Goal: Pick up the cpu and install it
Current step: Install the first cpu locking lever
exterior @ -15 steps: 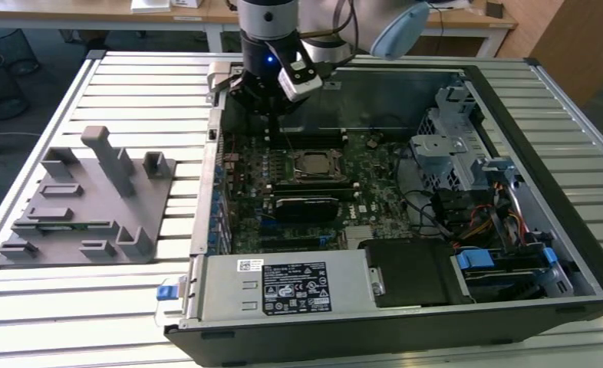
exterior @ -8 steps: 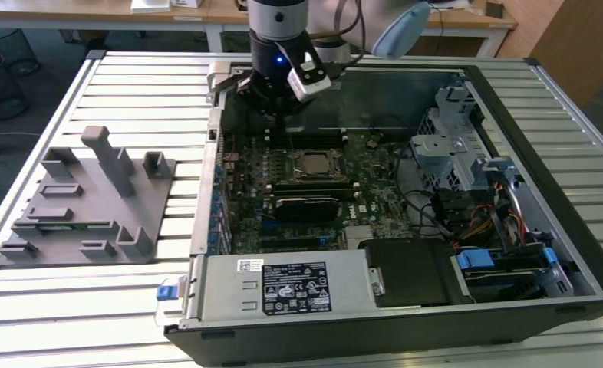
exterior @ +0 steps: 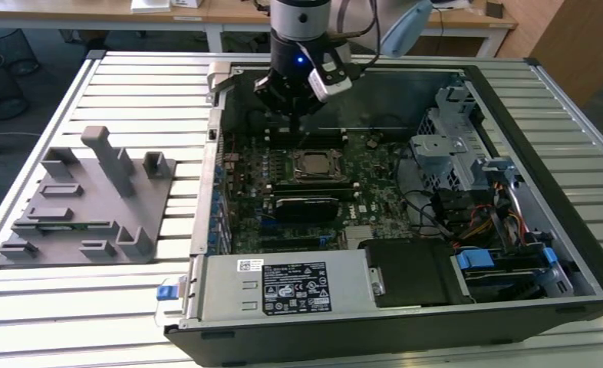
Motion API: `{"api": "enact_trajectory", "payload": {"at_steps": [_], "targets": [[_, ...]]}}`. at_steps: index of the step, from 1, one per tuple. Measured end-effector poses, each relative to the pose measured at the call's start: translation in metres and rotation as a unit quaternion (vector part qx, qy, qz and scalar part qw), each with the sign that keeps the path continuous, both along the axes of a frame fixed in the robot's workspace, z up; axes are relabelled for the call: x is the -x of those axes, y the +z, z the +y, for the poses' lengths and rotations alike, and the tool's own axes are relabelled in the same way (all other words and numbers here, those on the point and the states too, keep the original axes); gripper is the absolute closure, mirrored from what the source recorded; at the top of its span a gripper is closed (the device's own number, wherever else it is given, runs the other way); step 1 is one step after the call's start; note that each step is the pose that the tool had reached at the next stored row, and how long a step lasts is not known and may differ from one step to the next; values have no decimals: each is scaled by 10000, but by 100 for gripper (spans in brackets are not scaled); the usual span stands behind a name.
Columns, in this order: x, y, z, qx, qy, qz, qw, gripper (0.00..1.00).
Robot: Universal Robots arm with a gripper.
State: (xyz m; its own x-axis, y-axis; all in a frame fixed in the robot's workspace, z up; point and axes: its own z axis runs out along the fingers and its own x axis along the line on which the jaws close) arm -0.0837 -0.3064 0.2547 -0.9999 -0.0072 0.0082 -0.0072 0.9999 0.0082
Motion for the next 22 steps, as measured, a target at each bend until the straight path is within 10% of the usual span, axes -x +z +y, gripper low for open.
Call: {"api": "enact_trajectory", "payload": {"at_steps": [5,22], "targets": [[-24,-13,-5,-235,11,-1,9997,89],[-195,-132,-9,-238,263,6,9994,89]]}}
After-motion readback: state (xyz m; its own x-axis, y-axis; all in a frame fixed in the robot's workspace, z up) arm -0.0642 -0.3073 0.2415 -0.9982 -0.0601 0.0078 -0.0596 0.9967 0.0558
